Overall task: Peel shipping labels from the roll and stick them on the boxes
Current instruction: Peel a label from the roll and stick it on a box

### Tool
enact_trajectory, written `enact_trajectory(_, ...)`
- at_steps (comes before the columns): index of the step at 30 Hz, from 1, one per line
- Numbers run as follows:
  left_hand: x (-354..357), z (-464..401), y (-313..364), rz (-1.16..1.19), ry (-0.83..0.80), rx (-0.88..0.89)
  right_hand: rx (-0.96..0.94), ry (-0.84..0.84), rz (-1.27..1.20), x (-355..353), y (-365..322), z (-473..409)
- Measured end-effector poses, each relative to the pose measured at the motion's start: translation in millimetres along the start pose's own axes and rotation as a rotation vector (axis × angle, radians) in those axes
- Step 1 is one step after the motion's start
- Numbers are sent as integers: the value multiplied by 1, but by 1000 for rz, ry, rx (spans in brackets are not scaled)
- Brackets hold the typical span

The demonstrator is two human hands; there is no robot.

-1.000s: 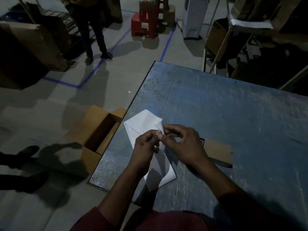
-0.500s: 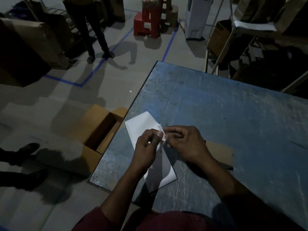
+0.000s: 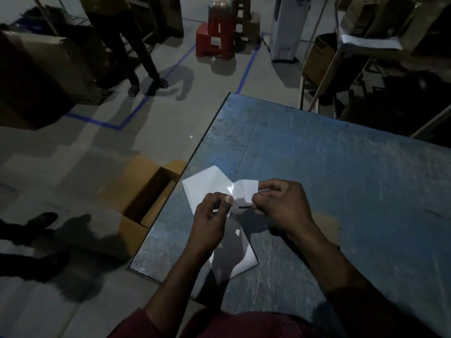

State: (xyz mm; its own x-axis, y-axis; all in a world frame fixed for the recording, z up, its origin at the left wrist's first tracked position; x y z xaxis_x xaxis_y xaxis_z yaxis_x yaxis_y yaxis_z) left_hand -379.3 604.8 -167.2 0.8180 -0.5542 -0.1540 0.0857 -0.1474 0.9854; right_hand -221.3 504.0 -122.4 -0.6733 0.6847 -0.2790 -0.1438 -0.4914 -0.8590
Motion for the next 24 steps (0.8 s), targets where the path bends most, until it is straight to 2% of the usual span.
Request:
enact_trajectory(4, -2, 5, -1, -6, 36, -10, 78, 20, -109, -5, 7, -3)
enact_trajectory(7, -3, 8, -1, 36, 62, -33, 34, 7, -95, -5, 4, 4)
enact_trajectory(10, -2, 7, 3, 99, 19, -68, -259, -76, 166, -2, -9, 16)
enact_trajectory(13, -7, 3, 8, 67, -17, -22, -576, -162, 515, 5, -17, 24)
enact_trajectory(17, -14, 1, 6, 91, -30, -32, -712, -269, 932, 10, -13, 28)
enact_trajectory(19, -16, 3, 4, 120, -49, -73, -815, -227, 1008, 12, -16, 32)
enact_trajectory(22, -22, 5, -4, 165, -39, -164, -1058, -155, 960, 12, -22, 38)
enact_trajectory(24, -30, 5, -9, 239, 13, -237, -1194, -166, 931, 9, -24, 40)
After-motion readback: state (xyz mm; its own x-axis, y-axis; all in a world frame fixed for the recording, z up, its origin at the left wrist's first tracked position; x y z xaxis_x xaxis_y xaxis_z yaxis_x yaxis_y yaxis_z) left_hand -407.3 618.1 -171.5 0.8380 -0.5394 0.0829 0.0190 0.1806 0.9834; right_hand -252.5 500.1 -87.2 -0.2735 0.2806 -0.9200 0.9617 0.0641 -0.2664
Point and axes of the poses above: each hand's wrist, its own z-axis away from the middle knuckle, its own x-axis out of the palm, y = z × x, the point moved 6 cm from there along -z, towards the middle knuckle, and after that the axes turned 7 degrees about x, right-handed, at the moved point
